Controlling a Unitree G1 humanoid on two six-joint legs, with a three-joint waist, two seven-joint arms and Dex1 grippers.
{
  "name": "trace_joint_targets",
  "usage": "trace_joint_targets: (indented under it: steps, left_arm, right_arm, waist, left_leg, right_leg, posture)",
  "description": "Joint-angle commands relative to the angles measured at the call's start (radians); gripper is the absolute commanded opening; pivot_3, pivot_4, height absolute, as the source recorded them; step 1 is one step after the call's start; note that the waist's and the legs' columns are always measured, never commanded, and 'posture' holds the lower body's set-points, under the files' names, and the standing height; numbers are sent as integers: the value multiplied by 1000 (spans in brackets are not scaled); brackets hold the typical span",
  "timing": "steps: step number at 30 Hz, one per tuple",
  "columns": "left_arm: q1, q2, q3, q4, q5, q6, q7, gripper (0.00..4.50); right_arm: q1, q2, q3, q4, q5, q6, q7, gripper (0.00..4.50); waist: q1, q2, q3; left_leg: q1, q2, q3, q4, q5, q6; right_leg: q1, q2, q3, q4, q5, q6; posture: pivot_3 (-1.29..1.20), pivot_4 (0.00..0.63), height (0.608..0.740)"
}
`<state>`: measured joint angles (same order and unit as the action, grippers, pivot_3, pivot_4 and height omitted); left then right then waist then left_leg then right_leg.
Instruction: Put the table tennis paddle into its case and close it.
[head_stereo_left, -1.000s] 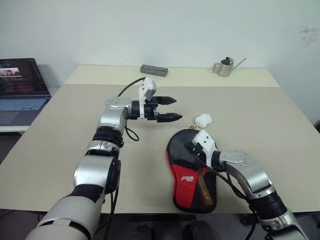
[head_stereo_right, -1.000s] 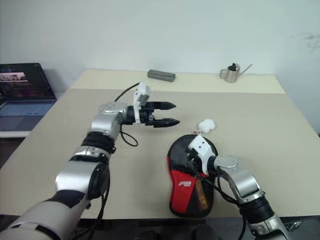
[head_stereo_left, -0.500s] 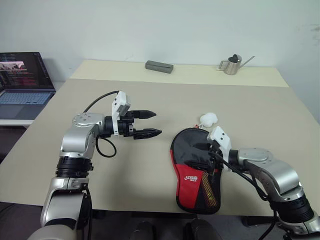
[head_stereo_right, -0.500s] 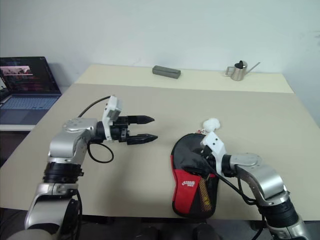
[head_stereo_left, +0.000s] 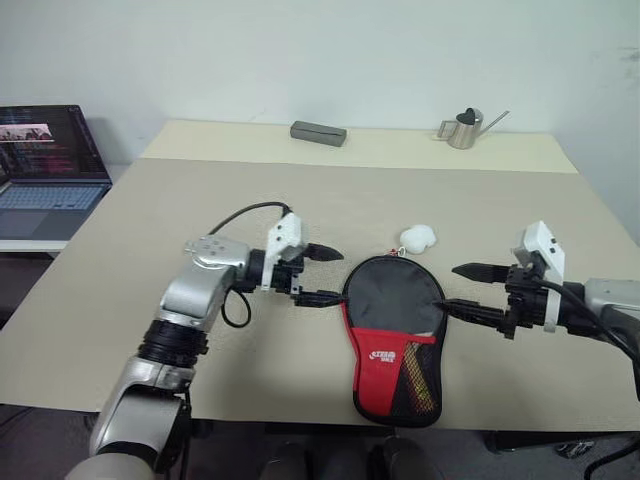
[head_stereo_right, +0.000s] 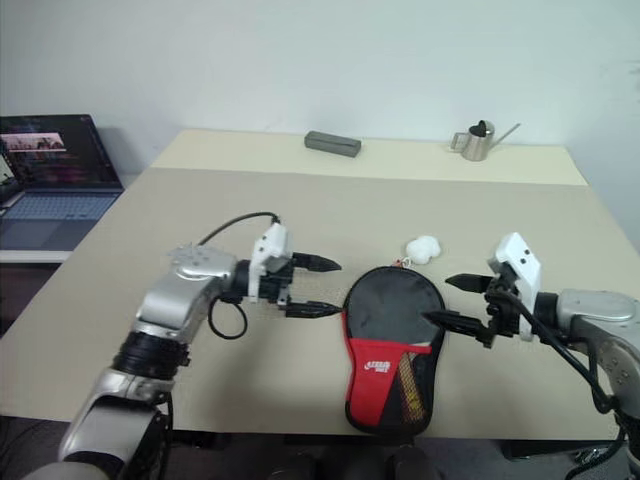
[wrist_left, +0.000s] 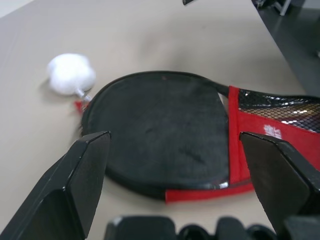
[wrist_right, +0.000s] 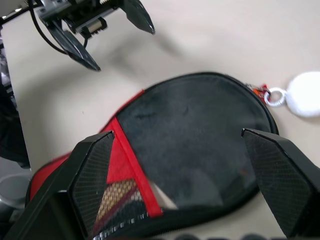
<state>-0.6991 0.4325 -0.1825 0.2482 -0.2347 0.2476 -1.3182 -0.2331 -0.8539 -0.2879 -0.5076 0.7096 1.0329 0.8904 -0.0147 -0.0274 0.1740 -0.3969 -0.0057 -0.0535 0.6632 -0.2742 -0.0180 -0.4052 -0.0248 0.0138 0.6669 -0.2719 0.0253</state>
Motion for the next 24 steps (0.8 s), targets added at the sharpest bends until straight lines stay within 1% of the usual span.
trace_joint_targets:
  steps: [1, 4, 7, 10, 14, 18, 20, 24]
  left_arm:
    - [-51, -74, -32, 49, -7, -48, 2, 4477]
    - [-74, -117, -63, 111, 20, -91, -7, 4477]
    - [-91, -140, -93, 154, 39, -125, -21, 4477]
    - [-107, -162, -168, 252, 131, -229, -11, 4477]
    - [-125, -205, -203, 352, 191, -298, 19, 4477]
    - [-108, -226, -238, 402, 244, -334, 29, 4477]
    - [-89, -231, -241, 412, 252, -340, 30, 4477]
    - [-62, -233, -236, 421, 259, -338, 46, 4477]
  right_arm:
    - [21, -13, -42, -42, 33, -5, -22, 4500]
    - [38, -8, -44, -53, 42, -12, -48, 4500]
    - [46, -3, -48, -58, 52, -15, -66, 4500]
    - [52, -6, -71, -61, 70, -10, -81, 4500]
    - [38, -29, -89, -50, 85, -16, -89, 4500]
    - [-20, -61, -70, -2, 55, -49, -81, 4500]
    - [-82, -66, -30, 54, 9, -92, -96, 4500]
    - [-247, -46, 90, 205, -101, -168, -120, 4500]
  waist:
    - [4, 0, 0]
    - [4, 0, 0]
    - [5, 0, 0]
    - [10, 0, 0]
    - [14, 0, 0]
    - [14, 1, 0]
    - [13, 1, -1]
    - [12, 2, -1]
  left_leg:
    - [0, 0, 0, 0, 0, 0]
    - [0, 0, 1, 0, 0, 0]
    - [0, 0, 1, 0, 0, 0]
    - [0, 0, 1, 0, 0, 0]
    - [0, 0, 1, 1, 0, 0]
    - [1, 0, 2, 1, 0, 1]
    - [2, 0, 2, 1, 0, 1]
    - [6, 0, 5, 1, 0, 1]
  right_leg:
    - [0, 0, 0, 0, 0, 0]
    - [0, 1, 1, 0, 0, 0]
    - [0, 1, 1, 0, 0, 0]
    - [0, 1, 1, 0, 0, 0]
    - [0, 1, 0, 0, 0, 0]
    - [0, 1, 0, 0, 0, 0]
    - [1, 1, 0, 1, 0, 0]
    - [2, 1, 2, 5, 0, 1]
  posture:
    - [0, 150, 740]
    - [0, 150, 740]
    - [0, 150, 740]
    - [0, 150, 740]
    - [0, 150, 740]
    - [0, 150, 740]
    - [0, 150, 740]
    - [0, 150, 740]
